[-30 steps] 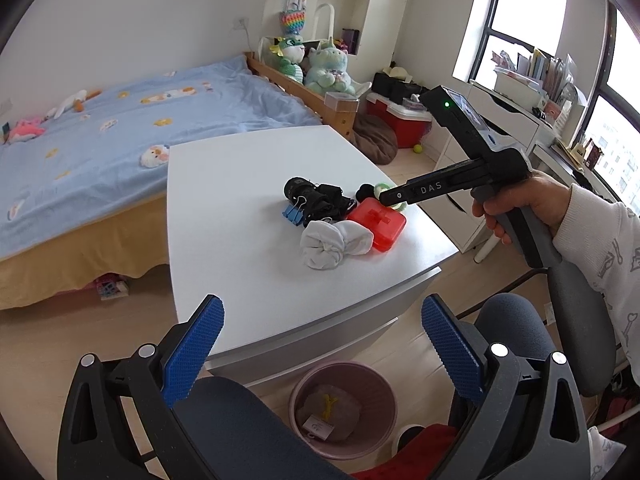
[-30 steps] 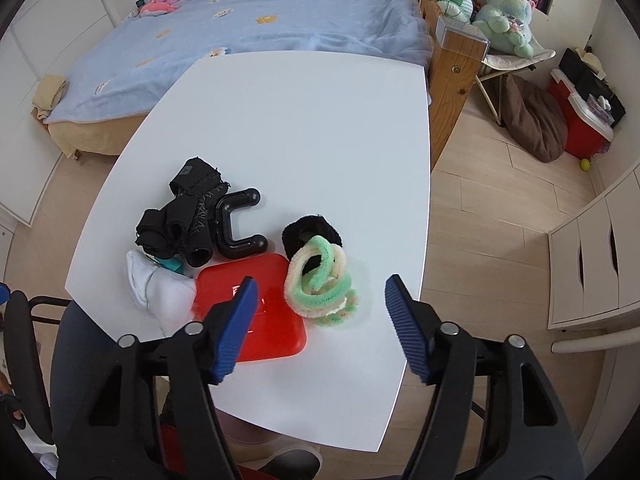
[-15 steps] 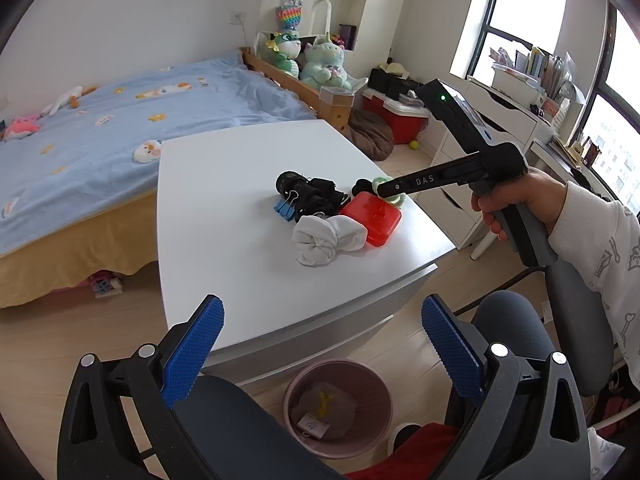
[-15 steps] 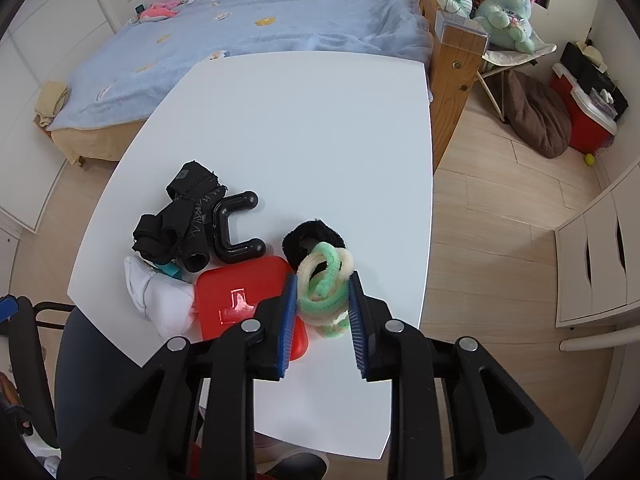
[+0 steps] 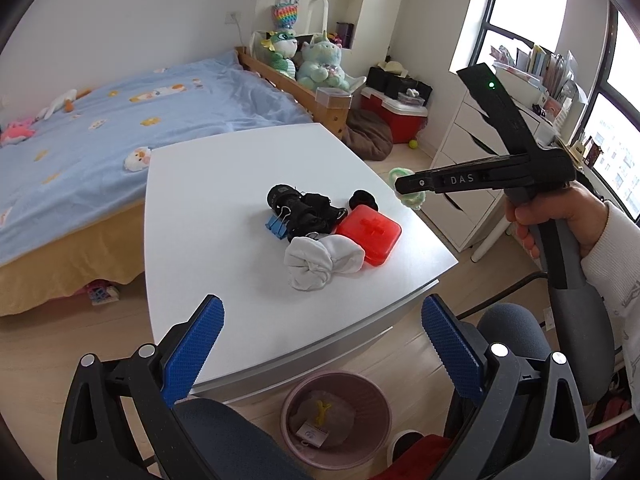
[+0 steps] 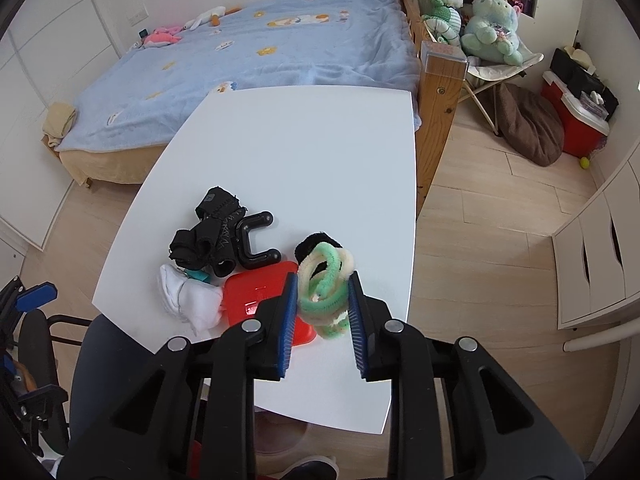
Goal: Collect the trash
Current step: 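Grasp the white socks with the left gripper while the right gripper holds the scrunchie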
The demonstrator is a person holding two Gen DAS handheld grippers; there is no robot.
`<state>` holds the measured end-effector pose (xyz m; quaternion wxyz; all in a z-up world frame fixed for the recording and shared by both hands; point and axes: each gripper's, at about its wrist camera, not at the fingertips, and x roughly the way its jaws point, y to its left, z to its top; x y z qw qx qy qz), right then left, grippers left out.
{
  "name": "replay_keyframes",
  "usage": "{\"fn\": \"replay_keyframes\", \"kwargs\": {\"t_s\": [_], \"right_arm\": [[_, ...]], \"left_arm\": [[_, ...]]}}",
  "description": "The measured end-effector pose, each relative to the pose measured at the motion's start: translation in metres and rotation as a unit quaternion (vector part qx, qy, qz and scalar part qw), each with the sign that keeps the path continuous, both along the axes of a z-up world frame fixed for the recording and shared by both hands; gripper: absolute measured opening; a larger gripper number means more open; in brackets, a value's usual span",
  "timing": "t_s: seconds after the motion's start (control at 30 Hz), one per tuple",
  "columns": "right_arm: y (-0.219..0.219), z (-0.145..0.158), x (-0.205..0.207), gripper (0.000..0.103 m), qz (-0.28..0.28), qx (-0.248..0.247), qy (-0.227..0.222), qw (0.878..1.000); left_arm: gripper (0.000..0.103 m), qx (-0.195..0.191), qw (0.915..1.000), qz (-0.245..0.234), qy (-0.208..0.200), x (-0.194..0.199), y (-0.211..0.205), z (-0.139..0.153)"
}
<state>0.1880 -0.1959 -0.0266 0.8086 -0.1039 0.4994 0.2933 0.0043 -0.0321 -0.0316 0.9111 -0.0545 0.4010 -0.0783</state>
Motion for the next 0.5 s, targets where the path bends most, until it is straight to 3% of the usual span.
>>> {"fn": "replay_keyframes", "kwargs": {"t_s": [0.5], "right_arm": [[-0.007, 0.023, -0.022, 0.024, 0.011, 0.02, -0.017, 1.0]], "left_arm": [[0.095, 0.006, 0.9981, -0.01, 0.06, 0.062, -0.003, -0.023]]}}
